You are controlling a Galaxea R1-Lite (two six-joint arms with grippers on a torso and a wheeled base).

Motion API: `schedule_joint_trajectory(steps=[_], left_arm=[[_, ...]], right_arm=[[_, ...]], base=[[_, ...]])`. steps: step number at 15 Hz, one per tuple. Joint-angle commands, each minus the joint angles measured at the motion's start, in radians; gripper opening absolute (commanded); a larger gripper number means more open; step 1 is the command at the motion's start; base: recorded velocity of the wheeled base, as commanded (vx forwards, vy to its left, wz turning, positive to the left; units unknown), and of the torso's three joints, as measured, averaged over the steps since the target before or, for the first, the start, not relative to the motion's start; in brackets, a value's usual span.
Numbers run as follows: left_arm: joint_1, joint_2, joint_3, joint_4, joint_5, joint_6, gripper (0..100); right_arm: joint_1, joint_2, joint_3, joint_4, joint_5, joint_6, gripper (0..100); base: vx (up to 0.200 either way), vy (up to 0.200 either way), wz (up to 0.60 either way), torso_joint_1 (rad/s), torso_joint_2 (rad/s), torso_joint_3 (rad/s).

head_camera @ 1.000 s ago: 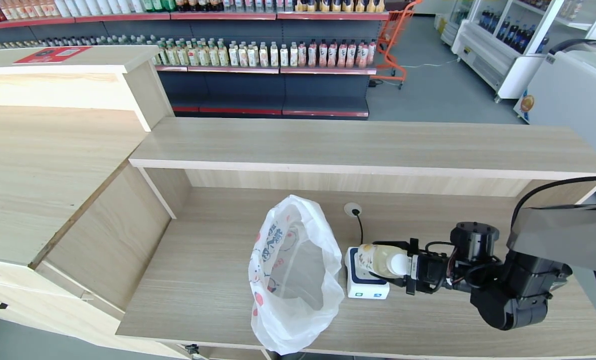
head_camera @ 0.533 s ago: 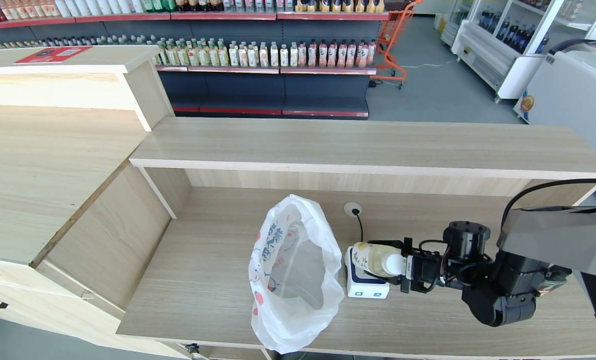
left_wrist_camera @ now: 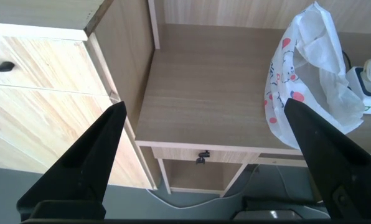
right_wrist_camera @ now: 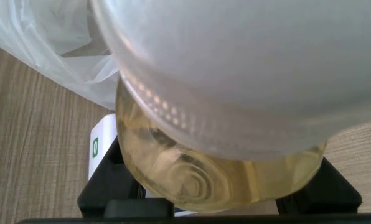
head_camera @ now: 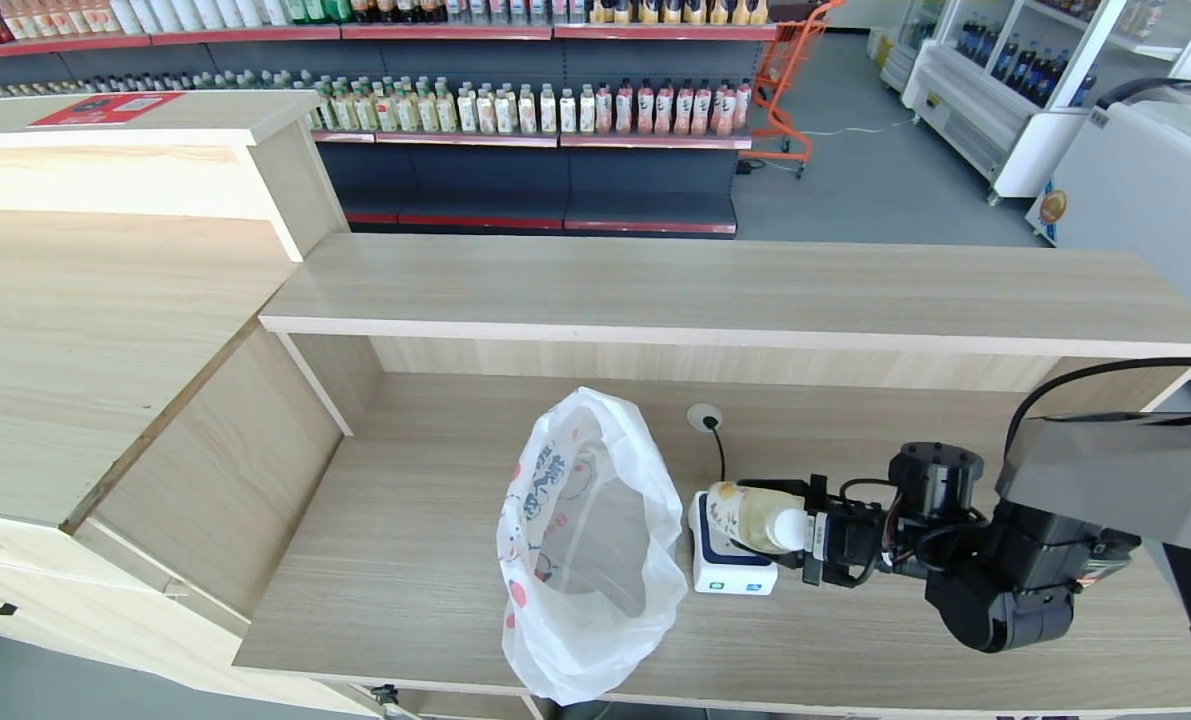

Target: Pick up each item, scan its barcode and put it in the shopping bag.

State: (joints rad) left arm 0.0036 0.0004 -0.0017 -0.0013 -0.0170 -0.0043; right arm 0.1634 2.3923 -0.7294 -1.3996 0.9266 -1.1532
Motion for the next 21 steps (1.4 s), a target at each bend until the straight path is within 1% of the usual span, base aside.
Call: schedule_joint_trajectory(steps=[1,3,4,5,6,8,9,10,11,12,13,14,15,17,21], left_arm=[[0.001,0.000,0.000,0.000,0.000,0.000,100],[0.001,0.000,0.000,0.000,0.000,0.000,100],[0.001,0.000,0.000,0.000,0.000,0.000,100],[0.001,0.000,0.000,0.000,0.000,0.000,100],[0.001,0.000,0.000,0.000,0.000,0.000,100],[0.001,0.000,0.000,0.000,0.000,0.000,100],[0.001,0.000,0.000,0.000,0.000,0.000,100],[0.001,0.000,0.000,0.000,0.000,0.000,100],[0.001,0.000,0.000,0.000,0.000,0.000,100],[0.001,0.000,0.000,0.000,0.000,0.000,100],[0.001,0.000,0.000,0.000,0.000,0.000,100],[0.001,0.000,0.000,0.000,0.000,0.000,100],[0.001,0.000,0.000,0.000,0.000,0.000,100],[0.001,0.000,0.000,0.000,0.000,0.000,100],[0.001,0.000,0.000,0.000,0.000,0.000,100]], right_arm=[[-0.001,0.002,0.001,0.001,-0.002,0.004,0],[0.001,-0.036,0.002,0.007,0.000,0.027,0],[-0.010,-0.085,0.018,0.008,0.003,0.081,0],[-0.048,-0.156,0.044,0.008,0.003,0.182,0],[-0.068,-0.217,0.053,0.008,0.001,0.270,0],[-0.084,-0.384,0.076,0.010,-0.028,0.550,0],[-0.078,-0.461,0.102,0.010,-0.088,0.685,0],[-0.051,-0.521,0.131,0.022,-0.175,0.802,0],[-0.027,-0.547,0.143,0.044,-0.226,0.848,0],[0.024,-0.575,0.165,0.113,-0.311,0.920,0],[0.071,-0.568,0.171,0.151,-0.345,0.951,0],[0.088,-0.562,0.173,0.163,-0.354,0.966,0],[0.122,-0.512,0.171,0.174,-0.361,1.015,0],[0.156,-0.443,0.163,0.175,-0.361,1.067,0],[0.197,-0.297,0.103,0.175,-0.361,1.075,0]], base=[[0.000,0.000,0.00,0.000,0.00,0.000],[0.000,0.000,0.00,0.000,0.00,0.000],[0.000,0.000,0.00,0.000,0.00,0.000],[0.000,0.000,0.00,0.000,0.00,0.000],[0.000,0.000,0.00,0.000,0.00,0.000],[0.000,0.000,0.00,0.000,0.00,0.000],[0.000,0.000,0.00,0.000,0.00,0.000],[0.000,0.000,0.00,0.000,0.00,0.000],[0.000,0.000,0.00,0.000,0.00,0.000],[0.000,0.000,0.00,0.000,0.00,0.000],[0.000,0.000,0.00,0.000,0.00,0.000],[0.000,0.000,0.00,0.000,0.00,0.000],[0.000,0.000,0.00,0.000,0.00,0.000],[0.000,0.000,0.00,0.000,0.00,0.000],[0.000,0.000,0.00,0.000,0.00,0.000]])
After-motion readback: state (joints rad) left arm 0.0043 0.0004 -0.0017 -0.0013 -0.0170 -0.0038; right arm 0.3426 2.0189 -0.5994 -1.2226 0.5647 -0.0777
